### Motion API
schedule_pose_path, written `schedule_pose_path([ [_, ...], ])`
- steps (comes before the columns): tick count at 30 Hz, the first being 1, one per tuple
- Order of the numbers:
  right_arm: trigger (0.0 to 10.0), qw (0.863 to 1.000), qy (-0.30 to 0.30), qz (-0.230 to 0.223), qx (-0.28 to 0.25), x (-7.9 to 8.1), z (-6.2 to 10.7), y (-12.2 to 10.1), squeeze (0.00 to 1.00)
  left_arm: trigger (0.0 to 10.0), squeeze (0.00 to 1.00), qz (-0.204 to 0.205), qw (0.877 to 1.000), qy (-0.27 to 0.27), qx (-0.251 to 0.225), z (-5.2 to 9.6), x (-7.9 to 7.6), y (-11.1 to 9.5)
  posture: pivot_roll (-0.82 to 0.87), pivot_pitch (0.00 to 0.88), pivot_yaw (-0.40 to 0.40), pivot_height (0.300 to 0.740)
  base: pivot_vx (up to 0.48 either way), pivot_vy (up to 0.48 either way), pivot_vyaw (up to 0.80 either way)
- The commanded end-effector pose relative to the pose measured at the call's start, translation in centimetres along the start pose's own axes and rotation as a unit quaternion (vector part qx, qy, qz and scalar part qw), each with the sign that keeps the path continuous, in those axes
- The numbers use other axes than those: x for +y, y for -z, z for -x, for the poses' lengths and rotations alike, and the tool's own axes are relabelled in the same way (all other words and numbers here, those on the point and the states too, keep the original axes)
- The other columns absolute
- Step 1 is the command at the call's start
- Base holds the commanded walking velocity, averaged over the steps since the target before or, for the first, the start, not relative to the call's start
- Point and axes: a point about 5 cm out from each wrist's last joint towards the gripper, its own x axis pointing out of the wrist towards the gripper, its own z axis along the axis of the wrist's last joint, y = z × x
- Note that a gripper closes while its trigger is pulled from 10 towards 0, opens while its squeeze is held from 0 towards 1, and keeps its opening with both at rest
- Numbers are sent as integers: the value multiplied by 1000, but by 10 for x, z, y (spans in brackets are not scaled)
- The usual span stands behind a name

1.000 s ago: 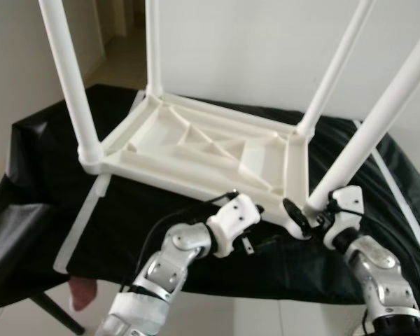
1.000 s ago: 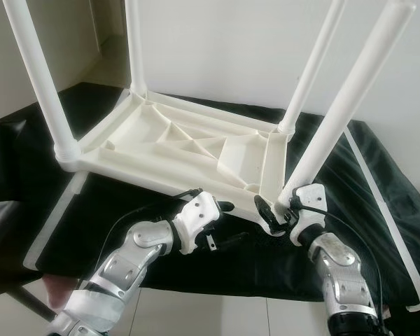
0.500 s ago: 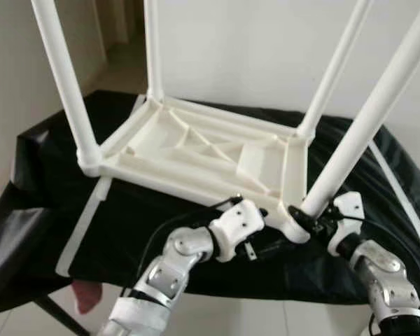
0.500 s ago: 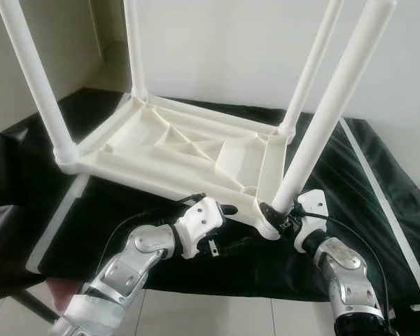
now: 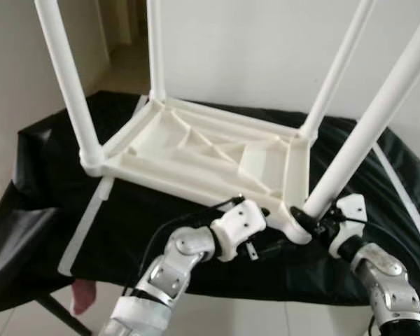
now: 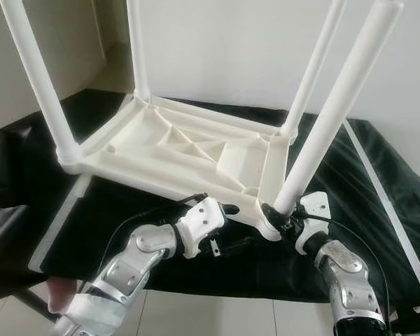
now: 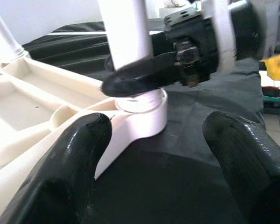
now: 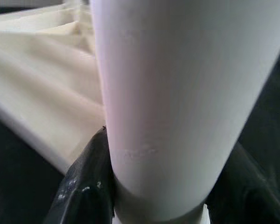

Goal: Building children table

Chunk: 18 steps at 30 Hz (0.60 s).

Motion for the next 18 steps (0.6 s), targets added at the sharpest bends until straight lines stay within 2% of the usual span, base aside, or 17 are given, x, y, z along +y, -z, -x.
schedule_pose_path([
  [1, 10000, 998, 63, -16, 18, -9, 6, 7, 0, 10000, 0, -7, 999, -34, 7, -4, 2, 1, -18, 0, -36, 740, 0, 0, 0],
  [4, 10000, 996, 88, -19, 10, -8, 6, 6, 0, 10000, 0, -7, 999, -34, 8, -5, 2, 1, -22, 0, -35, 740, 0, 0, 0],
  [7, 10000, 988, 152, -31, 8, -2, 4, 6, 0, 10000, 0, -6, 999, -34, 8, -6, 1, 1, -27, 0, -30, 740, 0, 0, 0],
  [8, 10000, 988, 152, -31, 8, -2, 4, 6, 0, 10000, 0, -6, 999, -34, 8, -6, 1, 1, -27, 0, -30, 740, 0, 0, 0],
  [11, 10000, 975, 217, -47, 7, 1, 3, 6, 0, 10000, 0, -6, 999, -33, 6, -7, 1, 1, -29, 0, -30, 740, 0, 0, 0],
  [13, 10000, 972, 230, -50, 5, 1, 4, 5, 0, 10000, 0, -6, 999, -33, 6, -7, 1, 1, -28, 0, -31, 740, 0, 0, 0],
  [14, 10000, 965, 258, -54, 7, 4, 3, 6, 0, 10000, 0, -6, 999, -33, 7, -7, 1, 1, -28, 0, -30, 740, 0, 0, 0],
  [15, 10000, 965, 258, -54, 7, 4, 3, 6, 0, 10000, 0, -6, 999, -33, 7, -7, 1, 1, -28, 0, -30, 740, 0, 0, 0],
  [18, 10000, 939, 334, -78, 12, 17, 1, 6, 0, 10000, 0, -8, 999, -35, 8, -6, 3, 2, -21, 0, -31, 740, 0, 0, 0],
])
